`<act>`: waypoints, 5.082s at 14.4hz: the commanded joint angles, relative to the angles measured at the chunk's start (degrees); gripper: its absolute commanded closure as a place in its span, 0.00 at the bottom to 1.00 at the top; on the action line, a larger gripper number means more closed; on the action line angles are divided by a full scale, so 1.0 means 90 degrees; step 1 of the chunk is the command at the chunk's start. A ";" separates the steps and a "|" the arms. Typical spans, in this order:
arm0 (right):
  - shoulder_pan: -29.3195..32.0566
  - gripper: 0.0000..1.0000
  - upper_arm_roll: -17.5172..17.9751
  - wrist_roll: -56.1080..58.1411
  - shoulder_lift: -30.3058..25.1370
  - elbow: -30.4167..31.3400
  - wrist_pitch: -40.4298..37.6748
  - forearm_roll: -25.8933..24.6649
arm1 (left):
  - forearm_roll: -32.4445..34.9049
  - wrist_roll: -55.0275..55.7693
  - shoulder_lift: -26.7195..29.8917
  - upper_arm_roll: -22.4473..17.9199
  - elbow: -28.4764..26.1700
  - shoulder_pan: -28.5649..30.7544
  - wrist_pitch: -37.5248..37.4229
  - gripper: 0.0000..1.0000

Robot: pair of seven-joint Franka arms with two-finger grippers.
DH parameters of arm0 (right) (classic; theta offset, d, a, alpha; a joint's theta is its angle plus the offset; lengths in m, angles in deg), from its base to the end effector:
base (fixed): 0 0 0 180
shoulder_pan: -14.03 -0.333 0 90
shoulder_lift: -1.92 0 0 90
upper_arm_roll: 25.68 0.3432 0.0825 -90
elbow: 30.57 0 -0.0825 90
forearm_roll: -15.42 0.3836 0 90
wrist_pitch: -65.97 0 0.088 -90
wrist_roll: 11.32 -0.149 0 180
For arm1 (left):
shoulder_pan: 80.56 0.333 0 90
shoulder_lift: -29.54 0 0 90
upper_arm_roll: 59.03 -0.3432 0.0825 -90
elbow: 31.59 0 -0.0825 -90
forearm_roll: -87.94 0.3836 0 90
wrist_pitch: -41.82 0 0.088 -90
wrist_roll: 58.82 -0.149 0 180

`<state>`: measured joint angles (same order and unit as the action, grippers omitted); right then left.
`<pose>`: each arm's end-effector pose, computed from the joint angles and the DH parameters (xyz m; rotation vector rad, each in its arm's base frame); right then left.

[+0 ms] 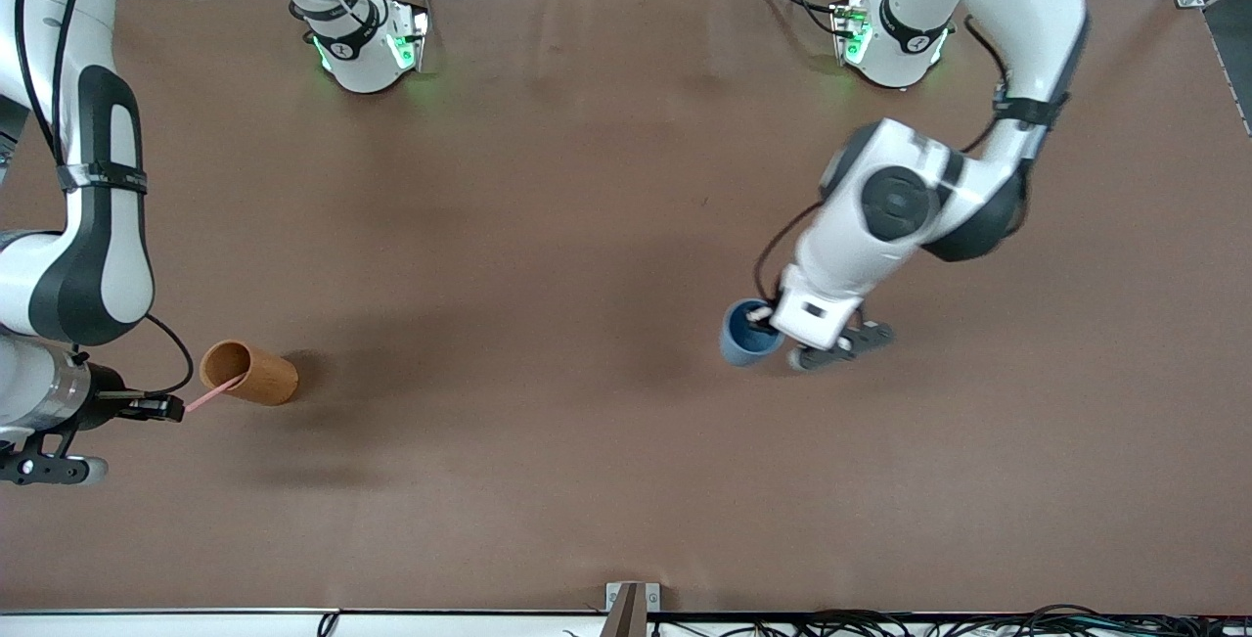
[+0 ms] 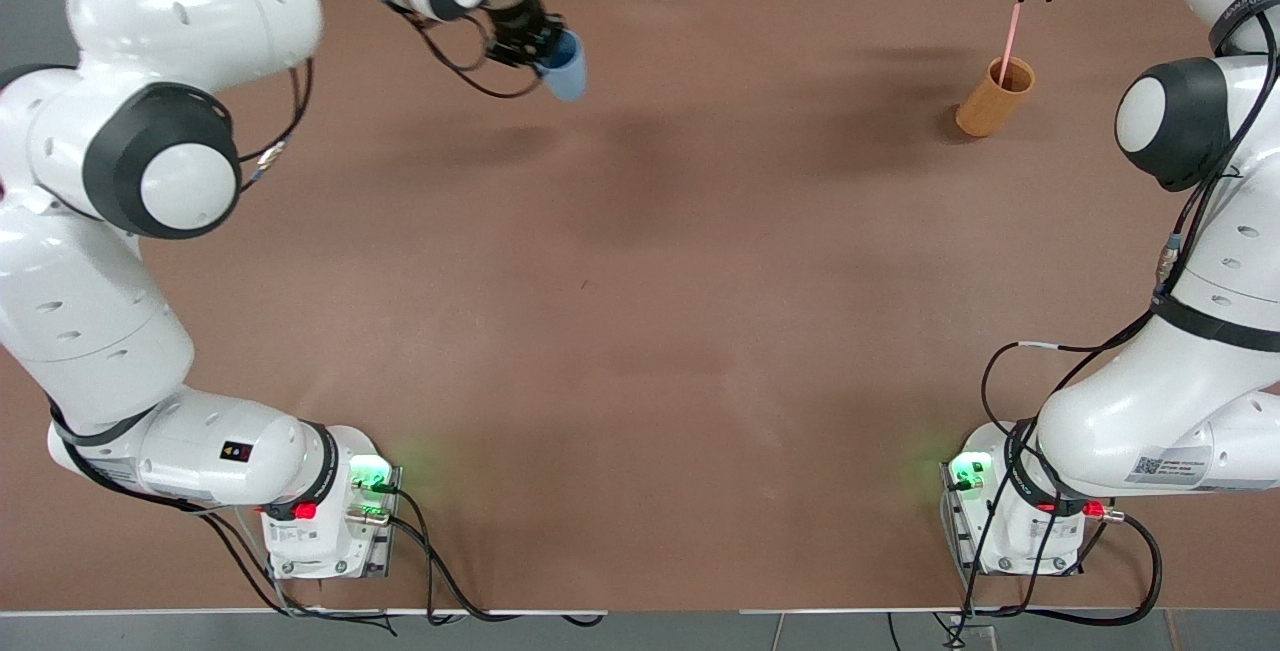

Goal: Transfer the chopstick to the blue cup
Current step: 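Slide the blue cup toward the table middle while the right gripper grips the stick, then release the blue cup with the left gripper while the right gripper lifts the stick, then carry the pink stick over the blue cup and lower it in, then open the right gripper to leave the stick in the blue cup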

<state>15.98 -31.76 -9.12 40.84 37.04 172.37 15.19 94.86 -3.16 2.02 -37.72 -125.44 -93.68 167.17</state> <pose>0.7537 -0.0863 0.3710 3.0690 -0.1185 -0.0077 0.5985 -0.3641 0.3462 2.9750 0.5303 0.0421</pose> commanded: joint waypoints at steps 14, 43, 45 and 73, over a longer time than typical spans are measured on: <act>0.0037 0.73 0.0021 -0.0098 -0.0067 0.0378 0.0024 0.0406 | 0.1341 0.2165 -0.1795 0.0356 0.1179 -0.1022 0.0242 0.95; -0.0246 0.96 0.2635 -0.3013 -0.2401 0.0398 -0.1373 -0.0491 | -0.0964 -0.6195 0.2627 -0.2309 0.1043 0.0765 -0.3849 0.00; -0.0256 0.95 0.3503 -0.4097 -0.2401 0.0407 -0.0780 -0.0803 | -0.0945 -0.6107 0.2706 -0.2310 0.1033 0.0736 -0.3898 0.00; -0.2580 0.89 0.5138 -0.8438 -0.0254 0.1579 0.1675 -0.7072 | -0.0925 -0.6273 0.2726 -0.2300 0.1082 0.0785 -0.4045 0.00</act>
<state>-6.89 14.06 -83.95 37.07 50.85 186.78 -43.91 86.84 -58.69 25.99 -58.19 -115.72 -86.48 131.54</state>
